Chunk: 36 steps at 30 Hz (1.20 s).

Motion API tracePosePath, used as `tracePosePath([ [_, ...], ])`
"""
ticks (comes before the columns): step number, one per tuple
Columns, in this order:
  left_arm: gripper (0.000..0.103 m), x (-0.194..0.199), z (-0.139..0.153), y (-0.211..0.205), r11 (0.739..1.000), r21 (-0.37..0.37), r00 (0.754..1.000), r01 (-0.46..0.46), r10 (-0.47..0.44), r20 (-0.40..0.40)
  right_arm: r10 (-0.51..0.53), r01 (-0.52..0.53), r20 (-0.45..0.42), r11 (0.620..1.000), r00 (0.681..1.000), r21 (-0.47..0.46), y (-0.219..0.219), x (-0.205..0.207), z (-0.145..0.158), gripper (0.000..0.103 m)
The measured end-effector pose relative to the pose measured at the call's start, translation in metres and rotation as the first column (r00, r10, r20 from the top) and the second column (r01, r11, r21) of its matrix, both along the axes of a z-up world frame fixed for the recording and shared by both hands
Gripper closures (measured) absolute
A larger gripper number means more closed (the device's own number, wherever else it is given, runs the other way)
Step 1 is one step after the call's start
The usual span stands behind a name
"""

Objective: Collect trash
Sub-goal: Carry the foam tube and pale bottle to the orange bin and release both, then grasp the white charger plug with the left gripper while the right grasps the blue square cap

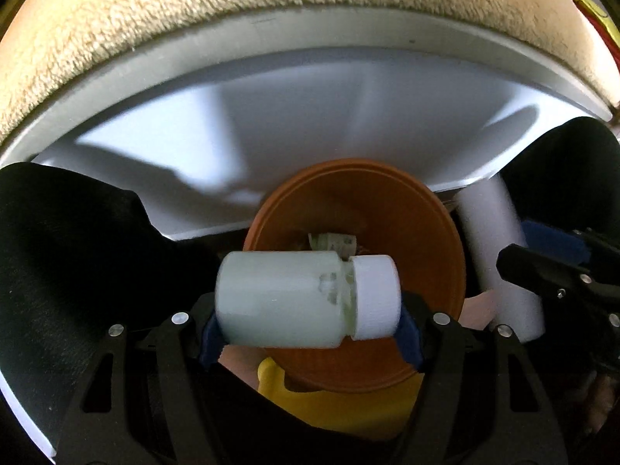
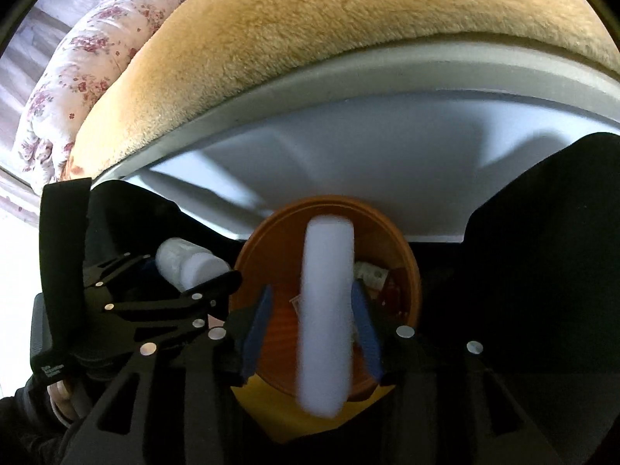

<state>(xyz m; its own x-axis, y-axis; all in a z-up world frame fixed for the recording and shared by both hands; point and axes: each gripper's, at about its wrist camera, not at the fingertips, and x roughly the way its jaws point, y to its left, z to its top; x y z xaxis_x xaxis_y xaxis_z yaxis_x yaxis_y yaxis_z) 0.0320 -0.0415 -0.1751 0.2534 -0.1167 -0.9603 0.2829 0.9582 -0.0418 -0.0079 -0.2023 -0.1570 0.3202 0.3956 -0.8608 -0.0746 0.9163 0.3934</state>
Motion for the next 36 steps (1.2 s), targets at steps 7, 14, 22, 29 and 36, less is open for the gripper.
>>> tracePosePath([
  [7,0.025,-0.001,0.008,0.0,1.0,-0.002,1.0,-0.006,0.006,0.029,-0.031,0.032,0.052,0.999,0.998,-0.007,-0.008,-0.007,0.013,0.049],
  [14,0.025,-0.014,0.037,0.009,1.0,-0.019,0.995,0.002,0.0,0.104,-0.063,0.063,0.104,0.998,0.993,0.005,-0.023,-0.02,0.035,0.048],
  [22,0.014,-0.021,0.129,0.016,0.992,-0.086,0.941,0.095,-0.061,0.334,-0.096,0.093,0.251,0.995,0.963,0.027,-0.051,-0.03,0.086,0.025],
  [29,0.011,0.044,0.18,-0.041,0.985,-0.065,0.879,0.158,-0.11,0.465,-0.202,0.181,0.324,0.979,0.924,0.095,-0.083,-0.011,0.102,0.018],
  [36,0.011,0.151,0.166,-0.112,0.986,0.03,0.878,0.164,-0.159,0.451,-0.25,0.233,0.379,0.968,0.891,0.091,-0.11,-0.008,0.109,0.017],
])
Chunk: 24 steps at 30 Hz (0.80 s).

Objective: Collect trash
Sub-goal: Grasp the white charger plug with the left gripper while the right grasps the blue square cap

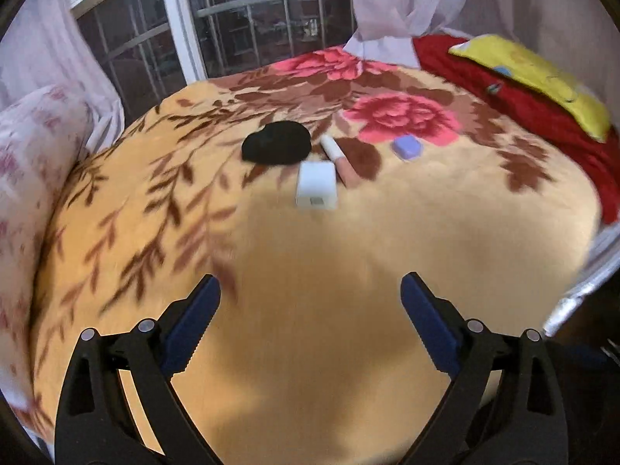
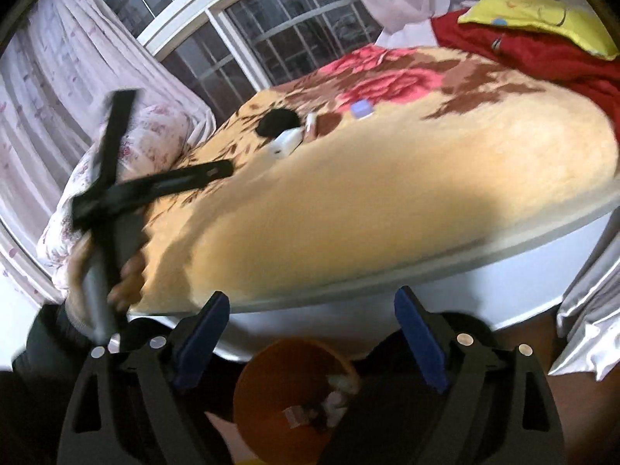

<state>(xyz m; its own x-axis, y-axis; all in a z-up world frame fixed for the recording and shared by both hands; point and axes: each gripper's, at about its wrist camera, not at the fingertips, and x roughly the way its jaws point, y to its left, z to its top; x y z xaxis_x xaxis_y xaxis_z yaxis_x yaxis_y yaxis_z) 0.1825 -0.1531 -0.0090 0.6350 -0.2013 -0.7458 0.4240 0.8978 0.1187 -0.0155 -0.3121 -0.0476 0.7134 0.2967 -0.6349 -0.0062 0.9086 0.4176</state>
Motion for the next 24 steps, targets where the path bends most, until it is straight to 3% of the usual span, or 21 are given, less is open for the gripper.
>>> tracePosePath([
  [5,0.011,0.05,-0.016,-0.031,0.999,0.053,1.0,0.0,0.0,-0.007,-0.047,0.047,0.002,0.999,0.999,-0.014,-0.023,-0.004,-0.006,0.017],
  [10,0.011,0.092,-0.035,-0.038,0.999,0.046,0.994,-0.018,0.022,-0.103,-0.094,0.095,-0.033,0.994,0.995,0.055,-0.045,-0.002,-0.018,0.017],
  [16,0.011,0.123,-0.048,-0.046,0.997,0.072,0.987,-0.035,0.046,-0.156,-0.093,0.095,-0.036,0.994,0.995,0.056,-0.046,0.002,-0.018,0.017],
  [21,0.011,0.142,-0.057,-0.046,0.998,0.051,0.975,-0.049,0.058,-0.213,-0.094,0.095,-0.034,0.995,0.995,0.043,-0.042,0.006,-0.012,0.017],
  [24,0.023,0.142,-0.055,-0.042,0.998,0.03,0.977,-0.061,0.066,-0.204,-0.09,0.092,-0.044,0.995,0.995,0.038,-0.036,0.008,-0.01,0.017],
])
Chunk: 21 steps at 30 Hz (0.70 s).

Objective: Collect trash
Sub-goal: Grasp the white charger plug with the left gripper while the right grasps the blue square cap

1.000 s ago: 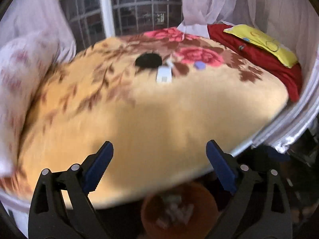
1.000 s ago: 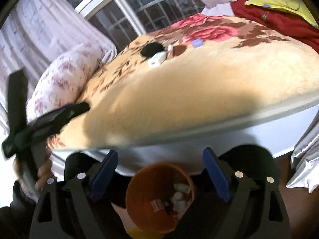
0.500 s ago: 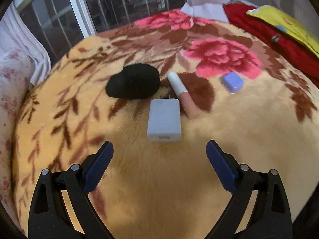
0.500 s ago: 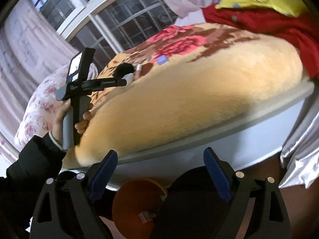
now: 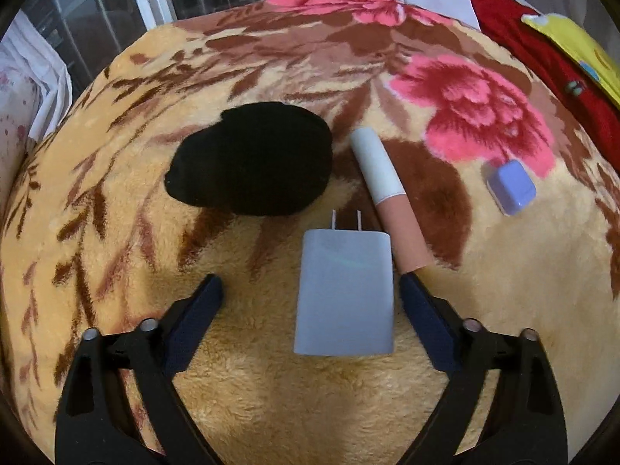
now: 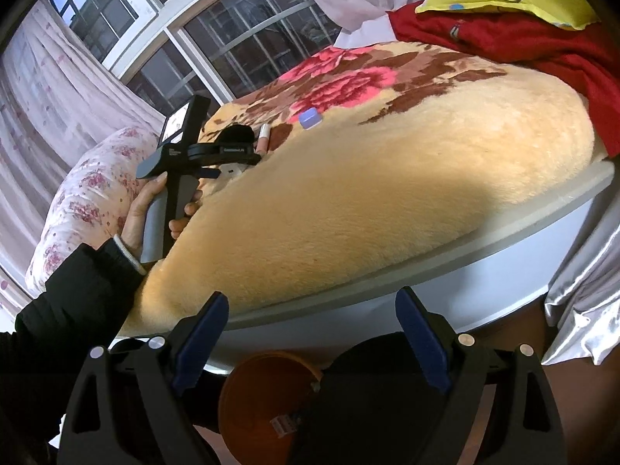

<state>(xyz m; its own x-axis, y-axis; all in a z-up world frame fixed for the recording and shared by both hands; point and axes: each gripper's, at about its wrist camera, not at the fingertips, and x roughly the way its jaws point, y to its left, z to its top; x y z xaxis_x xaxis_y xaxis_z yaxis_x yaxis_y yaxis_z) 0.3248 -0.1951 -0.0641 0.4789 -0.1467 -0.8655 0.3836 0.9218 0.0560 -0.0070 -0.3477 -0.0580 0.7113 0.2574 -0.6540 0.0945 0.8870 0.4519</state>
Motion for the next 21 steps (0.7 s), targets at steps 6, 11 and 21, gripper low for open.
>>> tracePosePath([
  [6,0.064,-0.019,0.01,0.012,0.999,-0.028,0.997,-0.019,0.021,0.068,0.024,-0.024,-0.007,0.999,1.0,-0.042,0.017,0.011,0.015,0.017],
  [11,0.064,-0.043,0.029,0.059,0.988,-0.098,0.991,-0.117,0.124,0.06,0.063,-0.062,0.007,0.992,0.998,-0.112,0.027,0.024,0.034,0.017],
  [21,0.064,-0.07,0.005,0.157,0.953,-0.072,0.951,-0.295,0.3,0.075,0.133,-0.118,0.023,0.94,0.991,-0.32,0.03,0.133,0.065,0.017],
])
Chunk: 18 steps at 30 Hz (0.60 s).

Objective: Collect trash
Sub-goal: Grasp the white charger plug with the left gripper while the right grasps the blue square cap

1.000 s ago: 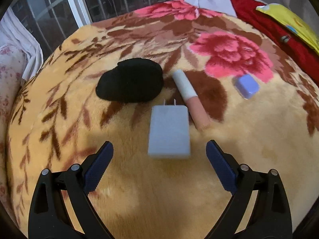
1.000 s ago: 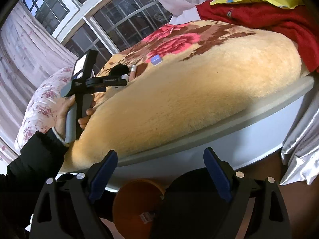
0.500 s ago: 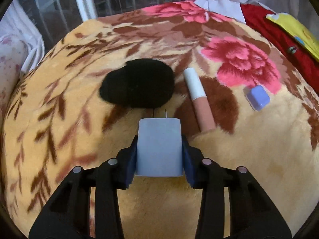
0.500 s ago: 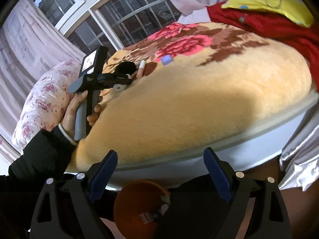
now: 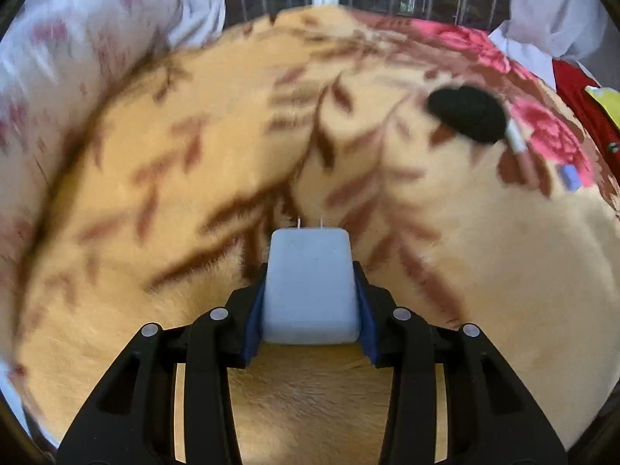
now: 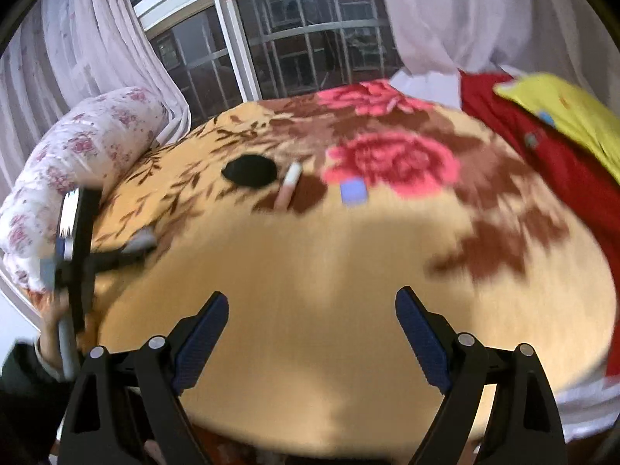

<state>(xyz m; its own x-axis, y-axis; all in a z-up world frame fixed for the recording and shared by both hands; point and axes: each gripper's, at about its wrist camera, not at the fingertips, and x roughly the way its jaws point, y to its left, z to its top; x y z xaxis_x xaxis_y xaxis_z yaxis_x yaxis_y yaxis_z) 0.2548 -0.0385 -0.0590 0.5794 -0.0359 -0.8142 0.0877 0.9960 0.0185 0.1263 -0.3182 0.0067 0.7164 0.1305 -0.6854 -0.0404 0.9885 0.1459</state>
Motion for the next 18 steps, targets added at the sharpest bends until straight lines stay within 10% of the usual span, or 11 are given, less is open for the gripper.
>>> tracePosePath([
  [7,0.064,-0.001,-0.002,-0.007,0.999,0.051,0.998,-0.005,0.003,0.055,-0.013,0.005,-0.042,0.982,0.999,-0.187,-0.004,0.119,-0.007,0.019],
  [18,0.061,0.011,-0.006,-0.007,0.999,0.046,1.0,-0.015,0.014,0.023,-0.042,-0.012,-0.259,0.979,0.965,-0.203,-0.004,0.19,-0.066,0.059],
])
